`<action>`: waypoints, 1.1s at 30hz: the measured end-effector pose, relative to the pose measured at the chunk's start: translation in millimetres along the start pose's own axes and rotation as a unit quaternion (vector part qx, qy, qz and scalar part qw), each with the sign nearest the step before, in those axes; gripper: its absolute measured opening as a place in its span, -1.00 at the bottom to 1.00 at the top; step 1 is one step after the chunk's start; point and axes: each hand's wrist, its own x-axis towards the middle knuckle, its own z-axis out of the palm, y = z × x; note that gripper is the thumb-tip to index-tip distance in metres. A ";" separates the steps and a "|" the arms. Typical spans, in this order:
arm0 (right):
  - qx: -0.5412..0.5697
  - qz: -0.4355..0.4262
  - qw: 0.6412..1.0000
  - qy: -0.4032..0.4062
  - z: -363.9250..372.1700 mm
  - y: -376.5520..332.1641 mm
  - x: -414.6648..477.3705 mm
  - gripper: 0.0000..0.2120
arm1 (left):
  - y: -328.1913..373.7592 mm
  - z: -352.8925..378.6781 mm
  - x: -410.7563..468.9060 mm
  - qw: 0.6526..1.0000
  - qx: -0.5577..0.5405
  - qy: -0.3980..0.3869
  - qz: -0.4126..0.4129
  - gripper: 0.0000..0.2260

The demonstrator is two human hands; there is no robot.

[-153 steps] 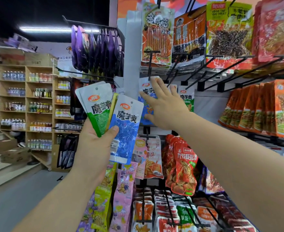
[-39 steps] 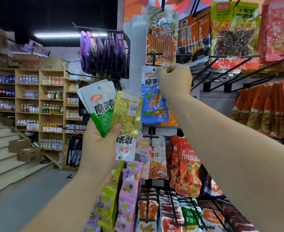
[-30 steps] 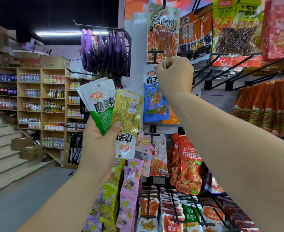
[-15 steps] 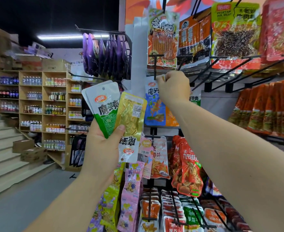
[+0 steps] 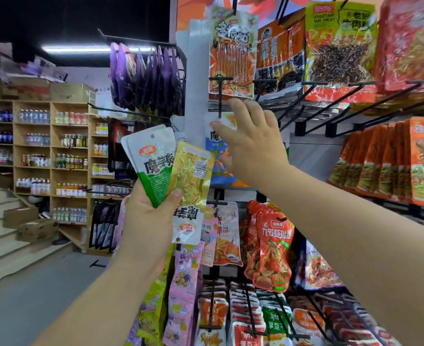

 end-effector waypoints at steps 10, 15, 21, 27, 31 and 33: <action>-0.043 -0.026 0.986 -0.159 5.7 -4.6 1.1 -0.30 | -0.9 -4.1 3.8 1.000 -0.008 0.006 0.000 -0.61; -0.037 -0.035 0.981 -0.185 17.0 -7.7 9.5 -0.31 | -3.3 -4.6 7.3 1.000 -0.016 -0.003 0.006 -0.60; -0.021 -0.006 0.985 -0.172 26.6 -16.1 11.5 -0.24 | -5.4 -9.7 7.6 0.999 -0.032 -0.004 0.006 -0.61; -0.011 0.008 0.966 -0.260 35.4 -18.0 18.2 -0.28 | -3.5 -13.5 9.7 1.000 -0.016 -0.002 0.017 -0.61; 0.011 0.016 0.949 -0.315 43.1 -18.0 22.8 -0.29 | -0.7 -12.8 8.7 1.000 -0.024 -0.011 0.016 -0.61; 0.010 0.010 0.943 -0.332 42.1 -18.4 24.5 -0.30 | 2.6 -10.8 7.9 0.999 -0.031 -0.017 0.012 -0.62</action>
